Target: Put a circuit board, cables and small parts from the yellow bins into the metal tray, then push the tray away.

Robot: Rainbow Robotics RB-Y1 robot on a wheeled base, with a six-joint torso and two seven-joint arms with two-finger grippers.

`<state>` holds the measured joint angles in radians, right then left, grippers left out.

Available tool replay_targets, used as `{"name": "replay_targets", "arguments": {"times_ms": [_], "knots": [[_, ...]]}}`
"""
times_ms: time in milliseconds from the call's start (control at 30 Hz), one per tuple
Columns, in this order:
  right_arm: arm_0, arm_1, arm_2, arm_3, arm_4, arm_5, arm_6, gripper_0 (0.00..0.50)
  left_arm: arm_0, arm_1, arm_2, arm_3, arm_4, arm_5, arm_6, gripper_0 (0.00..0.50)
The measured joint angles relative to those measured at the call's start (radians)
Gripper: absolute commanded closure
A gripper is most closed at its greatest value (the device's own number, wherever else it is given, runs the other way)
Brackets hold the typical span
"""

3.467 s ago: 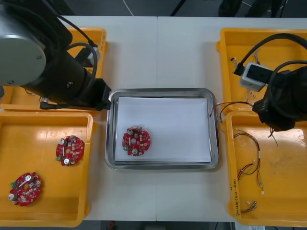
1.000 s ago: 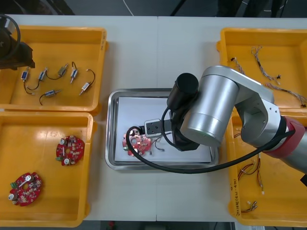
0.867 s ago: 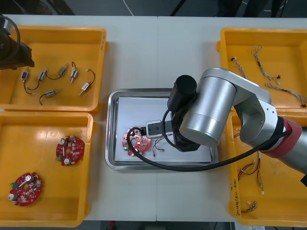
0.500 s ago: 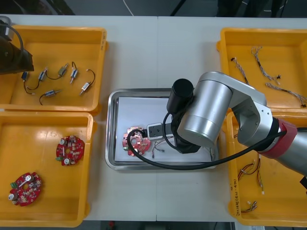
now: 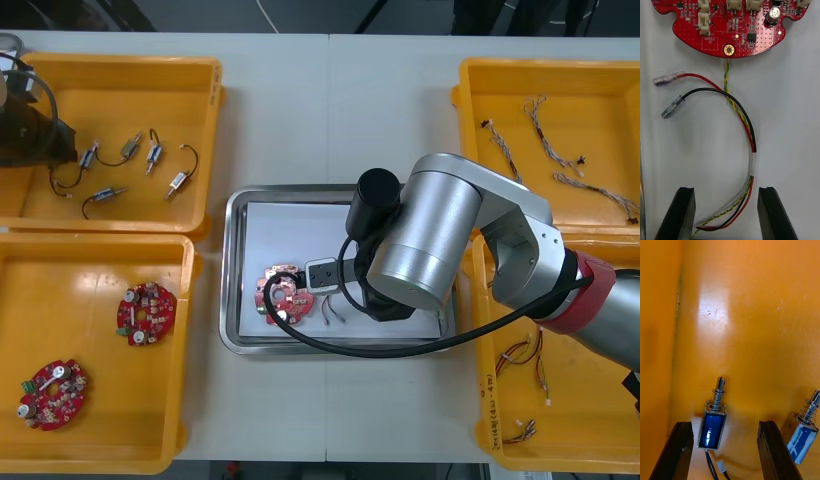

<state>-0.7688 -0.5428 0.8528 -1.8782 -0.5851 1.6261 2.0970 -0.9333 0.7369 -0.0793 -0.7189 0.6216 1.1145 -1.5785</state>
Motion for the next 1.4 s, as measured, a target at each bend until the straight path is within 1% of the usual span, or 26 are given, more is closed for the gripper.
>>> {"name": "replay_targets", "arguments": {"times_ms": [200,300,333,367,400,433,467,567,667,900,1067,1133,1267,1400], "knots": [[0.0,0.0,0.0,-0.001,0.007,0.0,0.0,0.0,0.0,-0.009,0.0,0.027,0.003,-0.029,0.0,0.0],[0.002,0.0,0.0,-0.014,0.03,0.002,0.0,0.0,-0.002,-0.009,0.0,0.028,0.003,-0.029,0.0,0.0],[0.004,0.0,0.0,-0.024,0.041,0.002,0.0,0.0,-0.003,-0.009,0.0,0.028,0.004,-0.029,0.0,0.007],[0.006,0.0,0.0,-0.036,0.053,0.003,0.0,0.0,-0.003,-0.009,0.0,0.028,0.004,-0.029,0.0,0.069],[0.009,0.0,0.0,-0.049,0.066,0.005,0.0,0.0,-0.003,-0.009,0.0,0.028,0.004,-0.029,0.0,0.274],[0.012,0.0,0.0,-0.063,0.078,0.009,0.0,0.0,-0.003,-0.009,0.0,0.028,0.004,-0.029,0.0,0.465],[0.015,0.0,0.0,-0.078,0.089,0.015,0.0,0.0,-0.003,-0.009,0.0,0.029,0.004,-0.029,0.0,0.497],[0.024,0.001,-0.002,-0.122,0.111,0.034,0.0,0.0,-0.003,-0.01,0.0,0.03,0.005,-0.029,0.0,0.499],[0.029,0.012,-0.02,-0.144,0.113,0.082,0.0,0.0,-0.003,-0.01,0.0,0.031,0.006,-0.029,0.0,0.499],[0.038,0.091,-0.167,-0.179,0.113,0.271,0.0,0.0,-0.003,-0.01,0.0,0.031,0.006,-0.029,-0.001,0.5],[0.042,0.107,-0.265,-0.257,0.113,0.288,0.0,0.0,-0.005,-0.01,0.0,0.03,0.007,-0.021,-0.001,0.5],[0.042,0.107,-0.307,-0.283,0.113,0.289,0.0,0.0,-0.008,-0.01,0.0,0.019,0.007,0.015,-0.001,0.5],[0.043,0.108,-0.412,-0.319,0.104,0.29,0.0,0.0,-0.008,-0.006,0.0,-0.042,0.007,0.117,-0.001,0.499],[0.044,0.105,-0.524,-0.325,0.047,0.291,0.0,0.0,-0.008,0.001,0.0,-0.11,0.007,0.188,-0.001,0.499]]}}
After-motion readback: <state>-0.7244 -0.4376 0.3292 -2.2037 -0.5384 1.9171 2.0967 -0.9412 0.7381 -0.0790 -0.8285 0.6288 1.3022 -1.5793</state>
